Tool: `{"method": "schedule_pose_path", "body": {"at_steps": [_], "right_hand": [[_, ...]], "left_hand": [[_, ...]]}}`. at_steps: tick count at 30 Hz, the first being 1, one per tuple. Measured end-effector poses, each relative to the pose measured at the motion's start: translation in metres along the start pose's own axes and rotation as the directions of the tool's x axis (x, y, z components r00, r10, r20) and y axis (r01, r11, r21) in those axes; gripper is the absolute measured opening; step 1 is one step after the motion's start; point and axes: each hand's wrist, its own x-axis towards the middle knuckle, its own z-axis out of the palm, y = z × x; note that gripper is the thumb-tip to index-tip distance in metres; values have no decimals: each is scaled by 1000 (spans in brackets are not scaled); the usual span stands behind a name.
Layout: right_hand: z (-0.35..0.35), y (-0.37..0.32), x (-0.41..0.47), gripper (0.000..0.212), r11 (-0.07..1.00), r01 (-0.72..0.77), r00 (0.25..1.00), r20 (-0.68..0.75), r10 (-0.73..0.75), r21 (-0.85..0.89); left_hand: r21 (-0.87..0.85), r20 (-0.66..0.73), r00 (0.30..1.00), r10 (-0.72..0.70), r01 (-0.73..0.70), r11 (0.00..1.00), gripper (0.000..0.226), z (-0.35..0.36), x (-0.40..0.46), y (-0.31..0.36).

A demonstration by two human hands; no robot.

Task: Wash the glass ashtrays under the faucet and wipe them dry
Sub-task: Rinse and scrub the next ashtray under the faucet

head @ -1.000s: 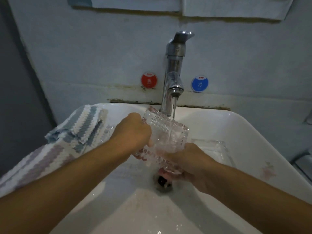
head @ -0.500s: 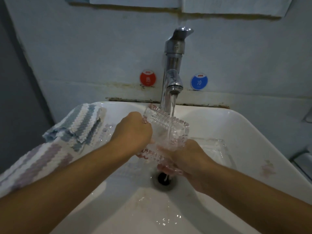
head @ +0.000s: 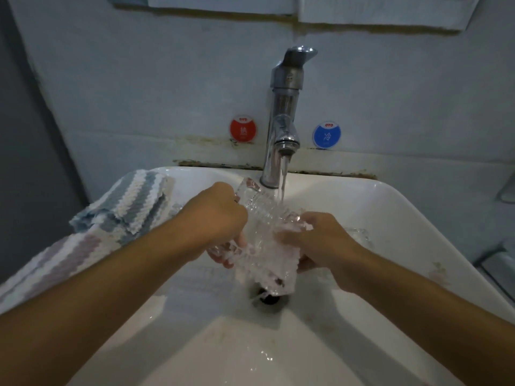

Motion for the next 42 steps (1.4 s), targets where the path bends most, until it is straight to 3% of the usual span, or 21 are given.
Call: {"method": "schedule_pose_path", "body": {"at_steps": [6, 13, 19, 23, 29, 34, 37, 42], "right_hand": [[-12, -4, 2, 29, 971, 46, 985, 173, -4, -236], [-12, -6, 5, 14, 983, 42, 978, 209, -4, -178], [-9, 0, 6, 28, 967, 82, 983, 181, -39, -242], [-8, -1, 6, 10, 984, 77, 980, 195, -44, -162], [-3, 6, 9, 24, 984, 22, 977, 212, 16, -175], [-3, 6, 10, 7, 980, 100, 979, 192, -66, -174], [2, 8, 10, 16, 986, 101, 981, 176, -77, -132], [7, 16, 11, 9, 990, 129, 980, 156, -119, -54]], "left_hand": [[120, 69, 998, 10, -18, 993, 16, -7, -2, 1], [161, 42, 998, 43, -49, 986, 14, -10, -2, 3], [150, 35, 997, 69, -74, 986, 14, -9, -4, 4], [193, -5, 995, 98, -95, 977, 12, -11, -5, 4], [261, -44, 989, 138, -122, 958, 9, -8, -6, 3], [301, -49, 988, 148, -127, 945, 7, -8, -5, 1], [347, -88, 979, 186, -145, 927, 12, -8, -6, 1], [366, -106, 976, 189, -139, 920, 11, -10, -8, 2]]}}
